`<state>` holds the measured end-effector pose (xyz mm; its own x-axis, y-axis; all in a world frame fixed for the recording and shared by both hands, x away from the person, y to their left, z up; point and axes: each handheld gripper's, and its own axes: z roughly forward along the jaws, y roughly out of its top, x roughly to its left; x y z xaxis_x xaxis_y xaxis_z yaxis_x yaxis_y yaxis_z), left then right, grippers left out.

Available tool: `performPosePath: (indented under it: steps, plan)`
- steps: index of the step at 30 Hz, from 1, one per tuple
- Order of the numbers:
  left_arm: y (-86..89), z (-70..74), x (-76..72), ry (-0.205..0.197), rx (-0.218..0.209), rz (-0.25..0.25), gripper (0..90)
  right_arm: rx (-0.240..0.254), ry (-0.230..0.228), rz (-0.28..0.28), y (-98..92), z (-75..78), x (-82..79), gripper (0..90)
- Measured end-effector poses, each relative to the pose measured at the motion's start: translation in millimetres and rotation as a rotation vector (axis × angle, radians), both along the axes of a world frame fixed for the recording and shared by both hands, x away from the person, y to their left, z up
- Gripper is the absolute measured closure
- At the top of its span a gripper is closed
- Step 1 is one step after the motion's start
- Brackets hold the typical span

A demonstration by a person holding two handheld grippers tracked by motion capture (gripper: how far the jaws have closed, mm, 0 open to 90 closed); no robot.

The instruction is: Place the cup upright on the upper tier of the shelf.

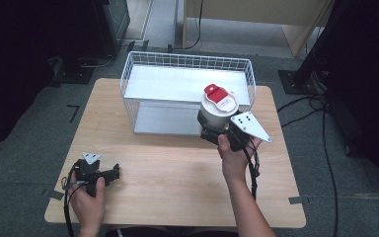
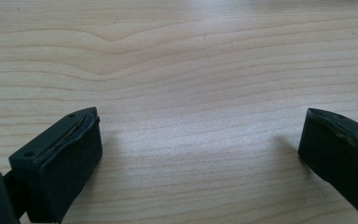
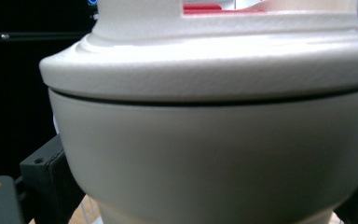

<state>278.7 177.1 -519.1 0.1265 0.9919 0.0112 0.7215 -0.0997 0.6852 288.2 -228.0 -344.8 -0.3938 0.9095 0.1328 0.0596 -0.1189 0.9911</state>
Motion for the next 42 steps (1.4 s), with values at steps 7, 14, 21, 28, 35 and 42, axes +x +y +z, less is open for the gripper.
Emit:
performPosePath:
  steps: [7, 14, 21, 28, 35, 42]
  plan:
    - [0.0, 0.0, 0.0, 0.0, 0.0, 0.001, 0.0, -0.007, -0.031, -0.003, 7.4, 19.3, 13.0, 4.1]
    - [-0.2, -0.1, 0.0, -0.002, -0.001, 0.002, 0.0, -0.016, -0.036, -0.005, 15.9, 33.0, 30.9, 4.1]
    - [-0.2, -0.1, 0.0, -0.002, -0.002, 0.002, 0.0, -0.019, -0.036, -0.02, 21.1, 43.9, 50.0, 4.1]
    - [-0.2, -0.1, 0.0, -0.002, -0.001, 0.002, 0.0, -0.04, -0.032, -0.045, 26.7, 49.9, 74.0, 4.1]
    - [-0.2, -0.1, 0.0, -0.002, -0.002, 0.002, 0.0, -0.048, -0.013, -0.054, 35.5, 47.4, 100.6, 4.1]
    - [-0.1, -0.1, 0.0, -0.001, 0.0, 0.0, 0.0, -0.032, 0.012, -0.076, 39.6, 41.6, 123.3, 4.1]
